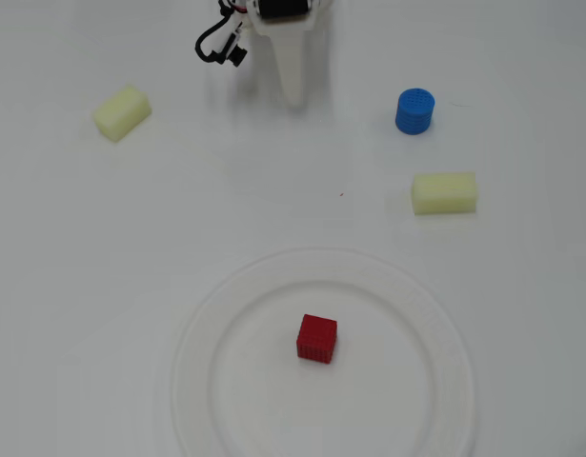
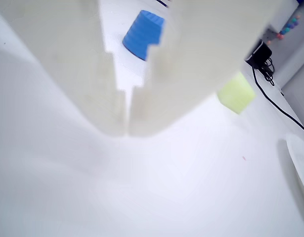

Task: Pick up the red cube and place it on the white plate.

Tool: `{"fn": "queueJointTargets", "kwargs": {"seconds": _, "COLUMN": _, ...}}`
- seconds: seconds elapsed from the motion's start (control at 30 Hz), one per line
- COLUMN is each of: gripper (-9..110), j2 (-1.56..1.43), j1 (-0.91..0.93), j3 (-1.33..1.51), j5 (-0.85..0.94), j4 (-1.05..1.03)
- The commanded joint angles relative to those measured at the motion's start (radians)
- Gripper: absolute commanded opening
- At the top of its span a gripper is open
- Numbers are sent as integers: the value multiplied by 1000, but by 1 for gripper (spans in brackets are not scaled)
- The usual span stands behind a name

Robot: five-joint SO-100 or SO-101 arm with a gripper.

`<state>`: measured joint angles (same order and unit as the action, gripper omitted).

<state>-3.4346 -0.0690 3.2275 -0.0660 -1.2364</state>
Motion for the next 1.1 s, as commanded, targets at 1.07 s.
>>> {"fn": "queueJointTargets", "kwargs": {"seconds": 1.07, "gripper": 1, "j2": -9, "j1": 130, "j3": 3, "j5": -58, "j4": 2}}
